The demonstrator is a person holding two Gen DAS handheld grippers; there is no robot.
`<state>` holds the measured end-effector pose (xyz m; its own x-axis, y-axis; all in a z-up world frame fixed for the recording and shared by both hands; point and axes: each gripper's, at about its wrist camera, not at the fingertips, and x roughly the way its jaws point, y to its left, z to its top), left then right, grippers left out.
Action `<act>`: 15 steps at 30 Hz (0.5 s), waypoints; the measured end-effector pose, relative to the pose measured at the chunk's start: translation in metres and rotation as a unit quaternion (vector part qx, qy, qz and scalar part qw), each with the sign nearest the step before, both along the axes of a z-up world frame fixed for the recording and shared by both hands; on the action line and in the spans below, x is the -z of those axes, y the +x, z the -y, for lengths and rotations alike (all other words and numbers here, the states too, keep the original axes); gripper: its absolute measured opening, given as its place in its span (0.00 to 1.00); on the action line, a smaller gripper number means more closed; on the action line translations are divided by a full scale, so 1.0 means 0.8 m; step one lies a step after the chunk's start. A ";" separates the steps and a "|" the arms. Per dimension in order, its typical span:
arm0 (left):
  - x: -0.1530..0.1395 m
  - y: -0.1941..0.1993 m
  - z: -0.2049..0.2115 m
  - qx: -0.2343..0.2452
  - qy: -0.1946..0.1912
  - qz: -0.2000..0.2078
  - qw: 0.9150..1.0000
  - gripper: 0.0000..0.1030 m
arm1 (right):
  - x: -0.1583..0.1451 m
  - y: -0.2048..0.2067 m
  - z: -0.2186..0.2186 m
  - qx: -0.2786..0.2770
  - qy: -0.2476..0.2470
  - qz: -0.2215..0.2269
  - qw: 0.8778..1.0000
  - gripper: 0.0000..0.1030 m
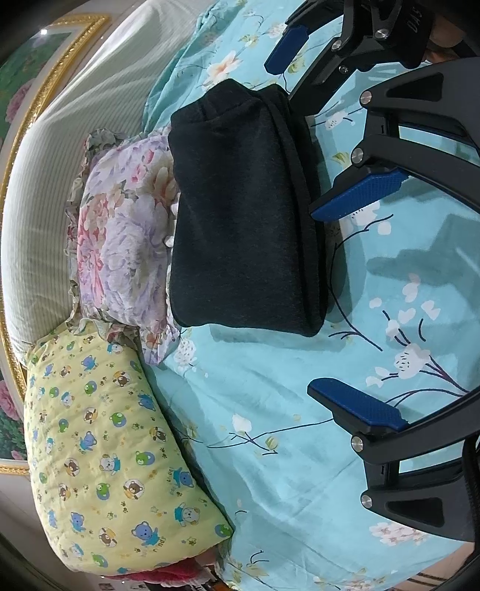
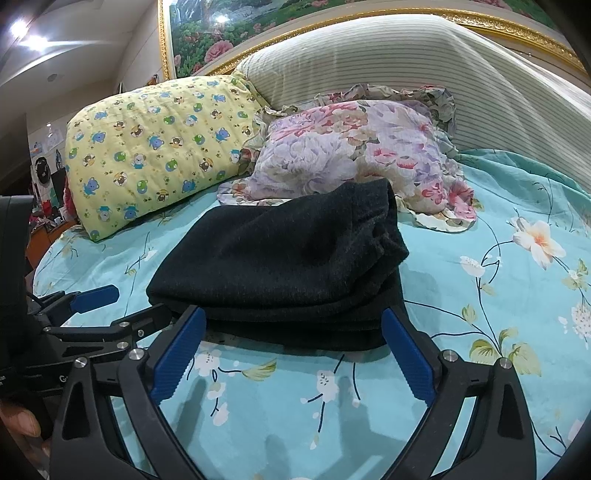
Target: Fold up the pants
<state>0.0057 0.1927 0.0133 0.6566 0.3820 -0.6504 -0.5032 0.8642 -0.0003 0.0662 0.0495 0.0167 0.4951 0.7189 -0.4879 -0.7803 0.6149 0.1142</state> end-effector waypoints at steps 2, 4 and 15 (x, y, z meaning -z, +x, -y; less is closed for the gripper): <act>-0.001 0.000 0.001 0.000 0.001 0.000 1.000 0.85 | -0.001 0.001 -0.001 -0.001 -0.001 0.001 1.000 0.94; -0.001 0.001 0.001 0.000 0.001 0.001 1.000 0.85 | -0.001 0.001 -0.001 -0.001 0.000 0.000 1.000 0.94; -0.001 0.002 0.000 0.000 0.000 -0.001 1.000 0.85 | -0.002 0.001 -0.001 0.000 -0.001 0.000 1.000 0.94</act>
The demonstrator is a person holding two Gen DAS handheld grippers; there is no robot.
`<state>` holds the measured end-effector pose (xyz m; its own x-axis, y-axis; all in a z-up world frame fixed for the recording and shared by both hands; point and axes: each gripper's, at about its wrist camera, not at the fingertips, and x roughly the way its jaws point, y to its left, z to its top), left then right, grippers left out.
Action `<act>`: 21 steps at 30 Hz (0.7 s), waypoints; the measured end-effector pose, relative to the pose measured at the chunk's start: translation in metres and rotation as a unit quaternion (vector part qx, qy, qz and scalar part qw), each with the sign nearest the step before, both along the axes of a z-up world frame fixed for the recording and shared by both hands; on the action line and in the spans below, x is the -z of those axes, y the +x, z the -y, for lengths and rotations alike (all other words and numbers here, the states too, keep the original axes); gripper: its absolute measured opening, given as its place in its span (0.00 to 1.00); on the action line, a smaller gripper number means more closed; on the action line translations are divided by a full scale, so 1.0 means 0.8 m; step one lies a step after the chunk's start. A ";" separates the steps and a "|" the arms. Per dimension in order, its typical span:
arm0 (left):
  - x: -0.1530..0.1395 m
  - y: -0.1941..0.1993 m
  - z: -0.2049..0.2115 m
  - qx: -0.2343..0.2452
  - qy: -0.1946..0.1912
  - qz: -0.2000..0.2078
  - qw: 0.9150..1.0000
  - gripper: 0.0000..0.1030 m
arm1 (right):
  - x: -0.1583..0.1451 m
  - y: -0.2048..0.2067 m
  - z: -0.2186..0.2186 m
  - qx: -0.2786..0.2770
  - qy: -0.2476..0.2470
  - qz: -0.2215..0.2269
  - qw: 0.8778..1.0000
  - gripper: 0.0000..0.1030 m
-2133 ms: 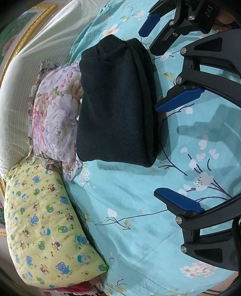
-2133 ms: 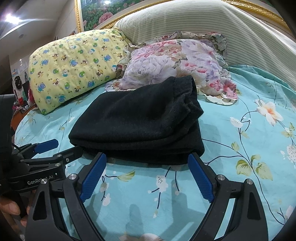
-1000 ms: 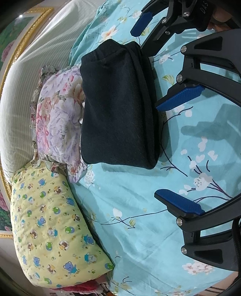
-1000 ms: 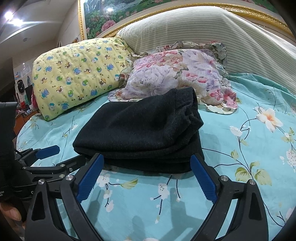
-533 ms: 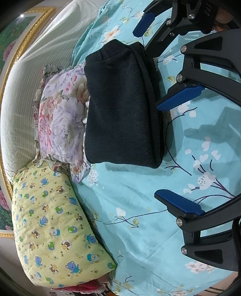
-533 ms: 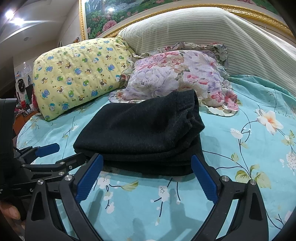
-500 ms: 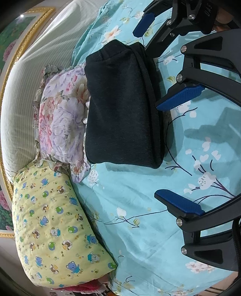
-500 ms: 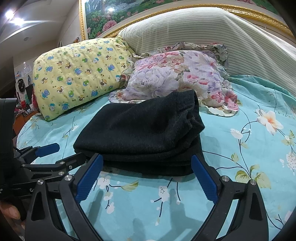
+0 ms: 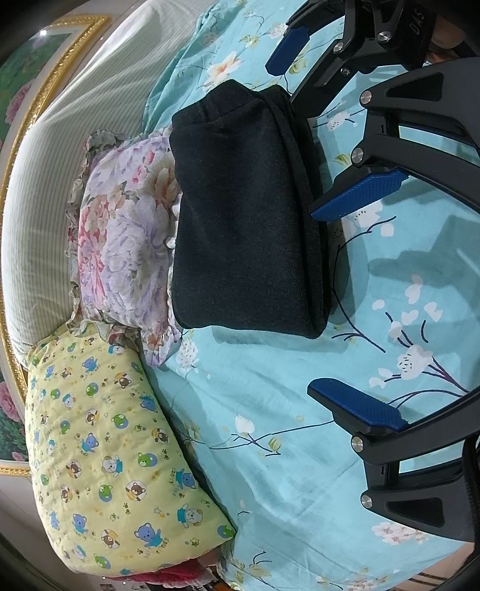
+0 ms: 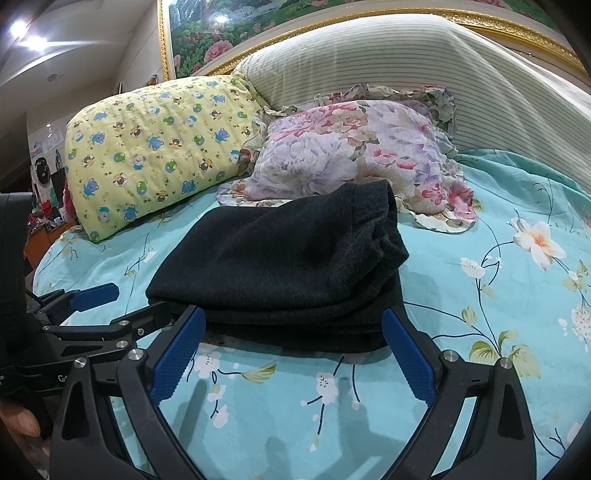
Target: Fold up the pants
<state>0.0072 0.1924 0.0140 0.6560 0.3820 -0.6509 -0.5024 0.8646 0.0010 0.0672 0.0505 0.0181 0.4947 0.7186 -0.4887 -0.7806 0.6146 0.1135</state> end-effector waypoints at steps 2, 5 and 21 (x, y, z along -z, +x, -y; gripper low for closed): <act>0.000 0.000 0.000 0.000 -0.001 0.000 1.000 0.85 | 0.000 0.000 0.000 0.000 0.000 0.000 1.000 0.94; 0.000 0.000 0.000 0.000 -0.001 0.000 1.000 0.85 | 0.000 0.001 0.001 0.000 0.001 0.000 1.000 0.94; 0.001 0.001 0.000 0.000 0.001 -0.001 1.000 0.86 | 0.000 0.002 0.000 0.000 0.000 -0.001 1.000 0.94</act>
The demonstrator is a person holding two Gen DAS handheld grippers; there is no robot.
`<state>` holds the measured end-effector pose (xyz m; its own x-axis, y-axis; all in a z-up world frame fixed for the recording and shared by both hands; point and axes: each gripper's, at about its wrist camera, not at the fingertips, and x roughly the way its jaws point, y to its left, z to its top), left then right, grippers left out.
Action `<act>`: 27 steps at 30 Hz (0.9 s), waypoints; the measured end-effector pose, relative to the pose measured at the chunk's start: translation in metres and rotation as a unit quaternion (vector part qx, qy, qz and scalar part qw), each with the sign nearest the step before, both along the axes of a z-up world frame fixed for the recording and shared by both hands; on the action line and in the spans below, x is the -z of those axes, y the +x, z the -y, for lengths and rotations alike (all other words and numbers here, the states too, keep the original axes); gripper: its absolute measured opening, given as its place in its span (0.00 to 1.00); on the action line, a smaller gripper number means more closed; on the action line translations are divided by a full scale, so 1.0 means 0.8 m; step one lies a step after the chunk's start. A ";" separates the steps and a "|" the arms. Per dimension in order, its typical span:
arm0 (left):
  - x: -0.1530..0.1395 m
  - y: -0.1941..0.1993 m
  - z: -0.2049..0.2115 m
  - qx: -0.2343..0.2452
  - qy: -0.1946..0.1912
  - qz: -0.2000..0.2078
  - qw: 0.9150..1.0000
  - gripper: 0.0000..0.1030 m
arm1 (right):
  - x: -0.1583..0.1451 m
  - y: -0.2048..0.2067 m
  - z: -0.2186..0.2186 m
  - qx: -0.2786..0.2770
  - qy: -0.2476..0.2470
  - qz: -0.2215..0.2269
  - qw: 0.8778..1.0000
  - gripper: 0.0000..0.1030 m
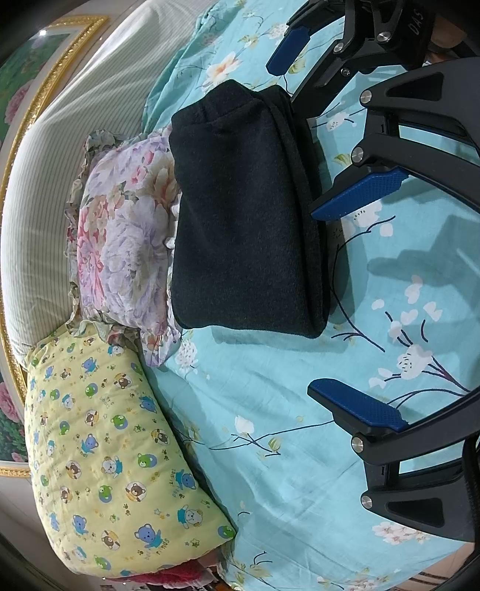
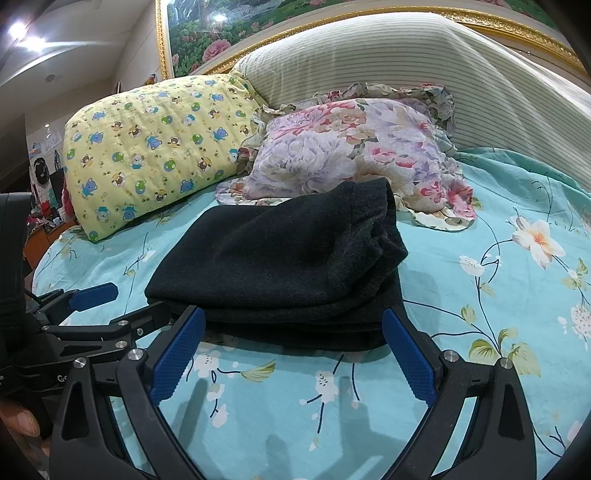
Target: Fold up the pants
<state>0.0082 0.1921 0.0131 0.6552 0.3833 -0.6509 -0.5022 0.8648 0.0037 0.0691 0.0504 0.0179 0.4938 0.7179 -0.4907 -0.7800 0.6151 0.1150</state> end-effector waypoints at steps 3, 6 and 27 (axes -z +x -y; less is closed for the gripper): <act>0.000 -0.001 -0.001 0.000 0.000 0.001 1.000 0.86 | 0.001 0.000 0.001 0.000 0.000 0.000 1.000 0.94; -0.001 -0.001 -0.001 0.001 0.001 0.002 1.000 0.86 | 0.001 0.000 0.001 0.000 0.000 0.000 1.000 0.94; -0.020 0.005 -0.004 0.009 0.002 0.019 1.000 0.86 | -0.014 0.007 0.011 0.009 0.015 0.009 1.000 0.94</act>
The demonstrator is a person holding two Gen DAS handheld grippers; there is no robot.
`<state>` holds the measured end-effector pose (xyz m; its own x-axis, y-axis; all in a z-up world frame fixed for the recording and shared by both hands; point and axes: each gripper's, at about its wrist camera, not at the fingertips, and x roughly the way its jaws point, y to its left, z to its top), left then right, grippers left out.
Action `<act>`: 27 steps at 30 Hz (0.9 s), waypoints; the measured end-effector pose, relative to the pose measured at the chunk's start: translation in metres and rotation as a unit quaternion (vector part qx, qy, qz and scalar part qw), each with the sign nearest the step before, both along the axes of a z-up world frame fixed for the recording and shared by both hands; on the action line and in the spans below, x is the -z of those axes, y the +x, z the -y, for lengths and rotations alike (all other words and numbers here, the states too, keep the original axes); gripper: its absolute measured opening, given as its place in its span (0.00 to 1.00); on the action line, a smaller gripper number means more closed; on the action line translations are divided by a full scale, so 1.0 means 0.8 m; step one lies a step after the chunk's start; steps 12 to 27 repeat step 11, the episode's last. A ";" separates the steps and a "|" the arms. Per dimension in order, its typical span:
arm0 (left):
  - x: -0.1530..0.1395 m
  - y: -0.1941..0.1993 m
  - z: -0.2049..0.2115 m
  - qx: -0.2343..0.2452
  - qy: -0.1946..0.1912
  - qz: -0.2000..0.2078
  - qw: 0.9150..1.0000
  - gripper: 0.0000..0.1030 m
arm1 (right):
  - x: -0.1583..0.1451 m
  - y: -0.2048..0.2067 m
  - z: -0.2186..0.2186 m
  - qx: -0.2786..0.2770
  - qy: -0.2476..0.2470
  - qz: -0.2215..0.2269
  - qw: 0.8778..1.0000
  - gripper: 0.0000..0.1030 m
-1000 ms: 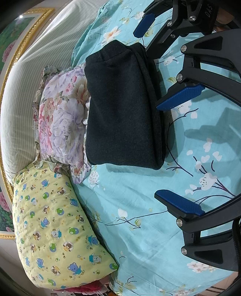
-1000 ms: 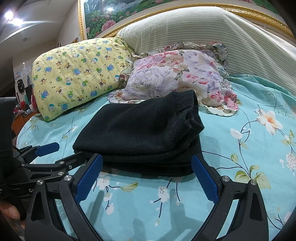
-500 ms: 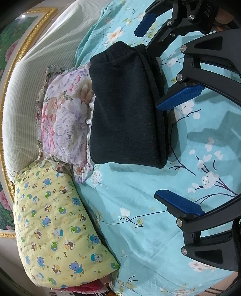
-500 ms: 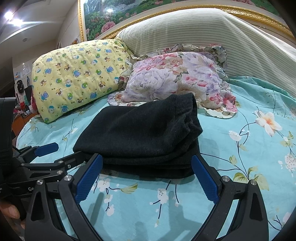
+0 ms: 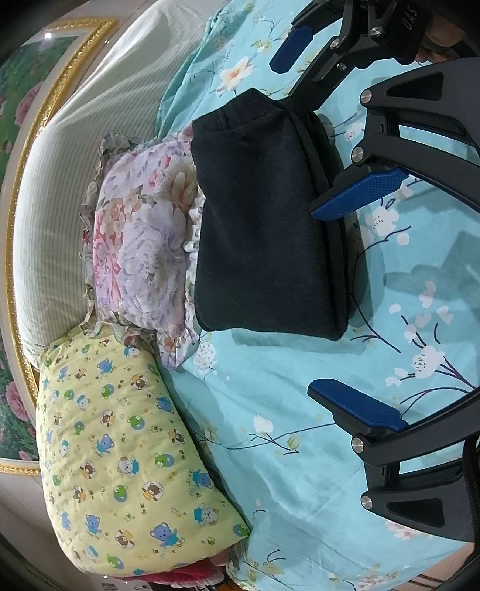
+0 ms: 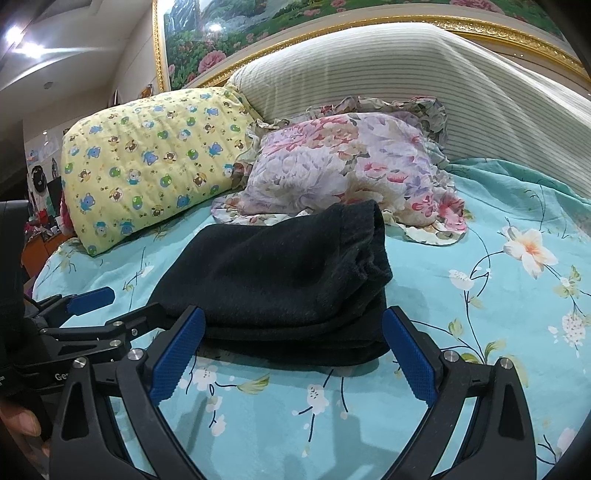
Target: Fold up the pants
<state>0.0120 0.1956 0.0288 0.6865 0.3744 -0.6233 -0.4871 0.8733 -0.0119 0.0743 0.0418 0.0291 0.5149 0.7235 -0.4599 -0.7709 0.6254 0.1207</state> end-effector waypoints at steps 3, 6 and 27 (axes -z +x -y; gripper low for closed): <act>-0.001 0.005 -0.002 0.001 -0.002 -0.002 1.000 0.86 | -0.003 0.002 0.001 0.002 0.002 0.000 1.000 0.94; -0.003 0.007 -0.002 0.001 -0.001 -0.001 1.000 0.86 | -0.004 0.004 0.002 0.002 0.002 -0.001 1.000 0.94; -0.006 0.012 -0.003 0.001 0.002 -0.001 1.000 0.86 | -0.005 0.008 0.003 0.003 0.004 -0.004 1.000 0.94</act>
